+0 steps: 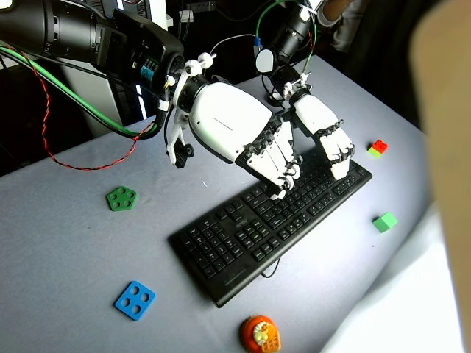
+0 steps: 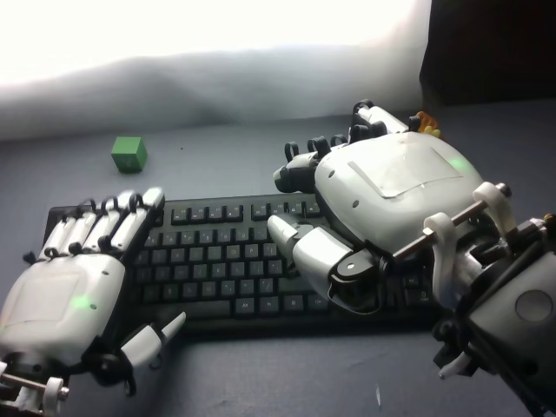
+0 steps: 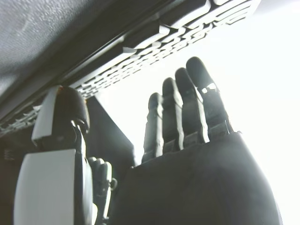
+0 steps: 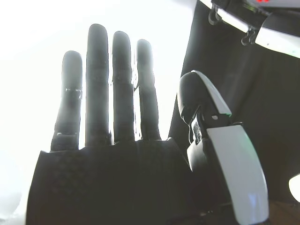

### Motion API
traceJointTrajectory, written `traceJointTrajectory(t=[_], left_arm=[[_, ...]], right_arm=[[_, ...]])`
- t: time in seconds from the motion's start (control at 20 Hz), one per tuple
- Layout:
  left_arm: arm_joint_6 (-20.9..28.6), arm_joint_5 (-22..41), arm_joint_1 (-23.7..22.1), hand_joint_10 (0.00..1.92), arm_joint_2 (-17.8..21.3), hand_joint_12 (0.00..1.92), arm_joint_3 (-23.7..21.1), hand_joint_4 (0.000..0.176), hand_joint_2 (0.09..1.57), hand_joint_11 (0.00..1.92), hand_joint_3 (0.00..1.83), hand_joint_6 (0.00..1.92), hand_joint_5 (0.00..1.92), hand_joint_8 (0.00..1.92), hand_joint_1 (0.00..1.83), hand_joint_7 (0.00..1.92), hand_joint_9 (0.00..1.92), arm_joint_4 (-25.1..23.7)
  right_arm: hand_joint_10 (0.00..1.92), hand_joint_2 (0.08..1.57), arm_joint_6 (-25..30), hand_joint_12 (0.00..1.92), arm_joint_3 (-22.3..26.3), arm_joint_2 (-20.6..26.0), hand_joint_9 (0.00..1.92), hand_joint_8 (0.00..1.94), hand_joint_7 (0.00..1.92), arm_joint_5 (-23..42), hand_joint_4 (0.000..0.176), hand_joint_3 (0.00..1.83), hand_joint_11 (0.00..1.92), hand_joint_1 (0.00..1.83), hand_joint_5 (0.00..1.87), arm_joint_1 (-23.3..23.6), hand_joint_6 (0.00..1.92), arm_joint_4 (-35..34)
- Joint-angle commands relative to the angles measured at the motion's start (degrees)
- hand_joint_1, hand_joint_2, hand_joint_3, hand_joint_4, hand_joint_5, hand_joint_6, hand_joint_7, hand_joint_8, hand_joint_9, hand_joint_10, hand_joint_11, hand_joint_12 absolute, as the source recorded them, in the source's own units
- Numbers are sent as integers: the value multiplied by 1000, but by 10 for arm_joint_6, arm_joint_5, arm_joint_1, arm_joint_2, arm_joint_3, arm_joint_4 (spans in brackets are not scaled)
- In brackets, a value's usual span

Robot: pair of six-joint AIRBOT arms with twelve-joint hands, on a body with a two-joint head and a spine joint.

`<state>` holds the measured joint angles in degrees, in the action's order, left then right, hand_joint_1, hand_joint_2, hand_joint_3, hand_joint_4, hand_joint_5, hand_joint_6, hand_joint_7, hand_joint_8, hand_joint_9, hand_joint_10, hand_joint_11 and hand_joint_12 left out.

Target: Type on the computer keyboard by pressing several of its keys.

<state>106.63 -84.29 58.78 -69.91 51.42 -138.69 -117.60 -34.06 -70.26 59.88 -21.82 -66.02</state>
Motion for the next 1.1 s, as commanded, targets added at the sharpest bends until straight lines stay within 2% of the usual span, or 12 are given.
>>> traceJointTrajectory(t=[0.0,0.1,0.15,0.2,0.25,0.35,0.4,0.55,0.9,0.95,1.0,1.05], left_arm=[[-4,-38,0,125,-3,752,1,88,1018,0,0,0,1,0,1081,2,2,-32],[-3,-37,1,146,-3,857,-2,73,1007,0,0,10,39,11,1068,68,73,-33],[-2,-37,0,146,-2,815,-2,67,1036,0,1,4,29,5,985,68,70,-33],[-1,-37,-1,173,0,933,-3,56,1095,0,17,13,64,14,823,112,118,-33],[-1,-37,-3,214,4,1072,-4,40,1179,0,34,33,136,33,563,202,201,-34],[-1,-37,-5,231,18,1068,-8,25,1301,0,25,23,177,14,153,253,210,-34],[-1,-37,-6,233,27,1019,-10,21,1330,0,20,23,198,15,30,281,207,-34],[1,-35,-7,242,65,987,-18,16,1323,0,6,30,240,18,0,319,226,-33],[9,1,-18,281,137,1170,-41,0,1295,0,0,42,351,20,0,418,271,-33],[9,3,-20,611,139,1357,-43,0,1317,0,0,184,514,122,0,583,278,-33],[10,9,-24,611,145,1357,-47,0,1317,0,0,184,514,122,0,583,278,-33],[11,15,-28,1515,152,1913,-52,0,1357,205,3,1028,687,1311,0,719,530,-33]], right_arm=[[72,1460,5,1495,3,1,666,1,659,27,0,3,0,234,617,7,62,49],[70,1457,6,1492,3,1,660,1,659,26,0,1,0,248,624,6,64,49],[69,1456,6,1492,3,1,657,0,659,26,0,1,0,250,620,6,62,49],[71,1459,7,1501,3,2,660,2,662,26,0,2,0,235,625,6,63,49],[78,1453,7,1507,3,2,674,4,671,26,0,0,0,252,624,6,62,49],[77,1453,7,1497,3,2,668,2,668,26,0,0,0,250,619,6,59,49],[74,1451,7,1495,3,2,660,3,669,25,0,0,0,252,626,6,62,49],[83,1453,7,1503,6,2,677,3,671,25,0,0,0,242,627,5,62,49],[108,1429,7,1530,8,2,717,19,725,25,0,0,1,269,666,3,77,49],[531,1383,7,1599,8,2,736,115,930,25,0,14,128,315,806,3,254,49],[531,1383,6,1599,8,2,736,115,930,25,0,14,128,315,806,3,254,49],[1488,1387,6,1855,8,2,714,1276,843,25,0,4,468,297,824,3,1115,49]])
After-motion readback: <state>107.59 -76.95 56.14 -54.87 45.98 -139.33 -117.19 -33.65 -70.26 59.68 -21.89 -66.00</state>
